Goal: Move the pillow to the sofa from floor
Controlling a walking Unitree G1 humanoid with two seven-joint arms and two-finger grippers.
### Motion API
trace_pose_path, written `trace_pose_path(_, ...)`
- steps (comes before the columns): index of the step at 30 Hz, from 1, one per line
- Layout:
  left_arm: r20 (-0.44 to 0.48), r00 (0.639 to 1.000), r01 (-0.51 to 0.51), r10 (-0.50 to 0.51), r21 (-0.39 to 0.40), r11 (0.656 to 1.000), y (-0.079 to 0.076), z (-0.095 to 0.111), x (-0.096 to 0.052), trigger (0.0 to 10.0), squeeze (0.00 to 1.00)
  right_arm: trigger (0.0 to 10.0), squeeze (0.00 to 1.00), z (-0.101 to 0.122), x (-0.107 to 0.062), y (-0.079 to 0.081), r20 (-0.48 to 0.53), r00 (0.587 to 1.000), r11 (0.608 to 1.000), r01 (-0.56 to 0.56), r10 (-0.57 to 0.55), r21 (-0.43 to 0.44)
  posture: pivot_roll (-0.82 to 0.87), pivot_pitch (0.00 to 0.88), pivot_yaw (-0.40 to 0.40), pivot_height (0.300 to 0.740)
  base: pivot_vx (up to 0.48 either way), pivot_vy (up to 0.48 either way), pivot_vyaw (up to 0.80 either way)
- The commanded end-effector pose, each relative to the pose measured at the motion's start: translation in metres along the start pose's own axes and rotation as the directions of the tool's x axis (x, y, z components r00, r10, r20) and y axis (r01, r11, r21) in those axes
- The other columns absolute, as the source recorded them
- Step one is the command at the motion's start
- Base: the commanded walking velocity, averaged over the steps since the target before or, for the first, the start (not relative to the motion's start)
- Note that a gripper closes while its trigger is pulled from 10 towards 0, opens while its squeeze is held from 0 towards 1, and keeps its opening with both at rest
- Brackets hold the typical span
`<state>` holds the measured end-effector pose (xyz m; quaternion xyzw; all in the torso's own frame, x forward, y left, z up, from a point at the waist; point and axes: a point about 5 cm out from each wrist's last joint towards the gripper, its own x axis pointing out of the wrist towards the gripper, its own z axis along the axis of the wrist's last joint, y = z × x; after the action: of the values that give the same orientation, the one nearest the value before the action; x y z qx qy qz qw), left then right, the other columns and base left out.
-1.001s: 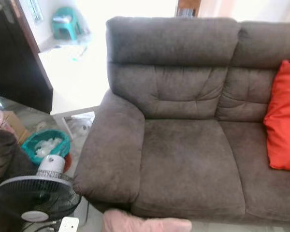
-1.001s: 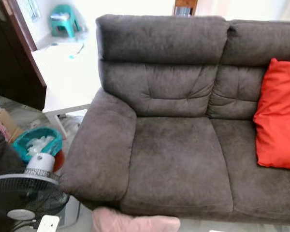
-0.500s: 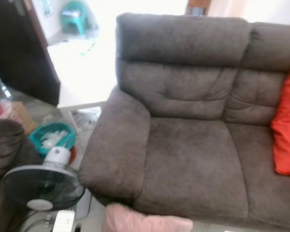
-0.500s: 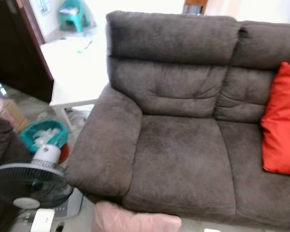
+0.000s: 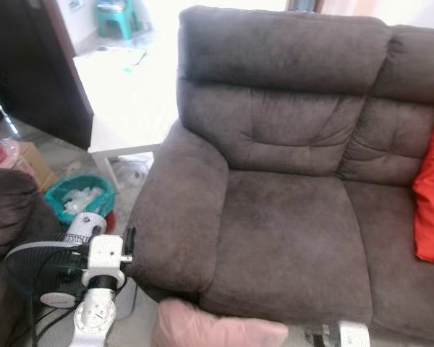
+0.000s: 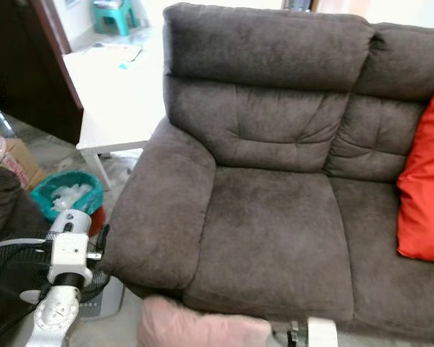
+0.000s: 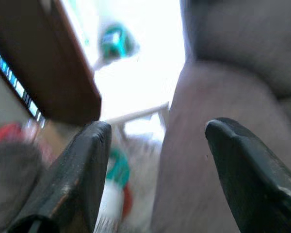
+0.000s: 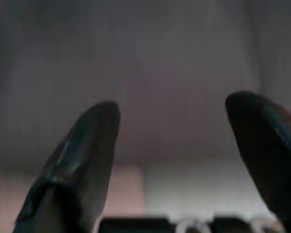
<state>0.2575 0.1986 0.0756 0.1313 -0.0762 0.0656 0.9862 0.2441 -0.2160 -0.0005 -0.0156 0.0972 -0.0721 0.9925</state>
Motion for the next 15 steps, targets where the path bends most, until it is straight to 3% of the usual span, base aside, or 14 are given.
trace_pose_path(1, 0.002, 1.0, 0.0, 0.0, -0.007, 1.0, 0.0, 0.004, -0.003, 10.0, 0.0, 10.0, 0.0, 0.012, 0.002, -0.002, 0.075, 0.997, 1.0, 0.003, -0.004, 0.002, 0.09, 0.021, -0.058, 0.74, 0.0, 0.0, 0.0)
trace_pose_path(8, 0.048, 0.998, 0.044, -0.044, 0.0, 0.999, -0.011, 0.019, -0.012, 10.0, 0.0, 10.0, 0.0, 0.023, -0.004, -0.001, 0.147, 0.989, 1.0, 0.006, -0.007, 0.012, 0.09, 0.009, -0.059, 0.74, 0.0, 0.0, 0.0)
trace_pose_path(15, 0.024, 1.0, -0.014, 0.015, -0.017, 1.0, -0.002, 0.024, -0.013, 10.0, 0.0, 10.0, 0.0, 0.044, -0.012, 0.002, 0.216, 0.976, 0.999, -0.002, -0.005, 0.033, 0.09, 0.0, -0.068, 0.74, 0.0, 0.0, 0.0)
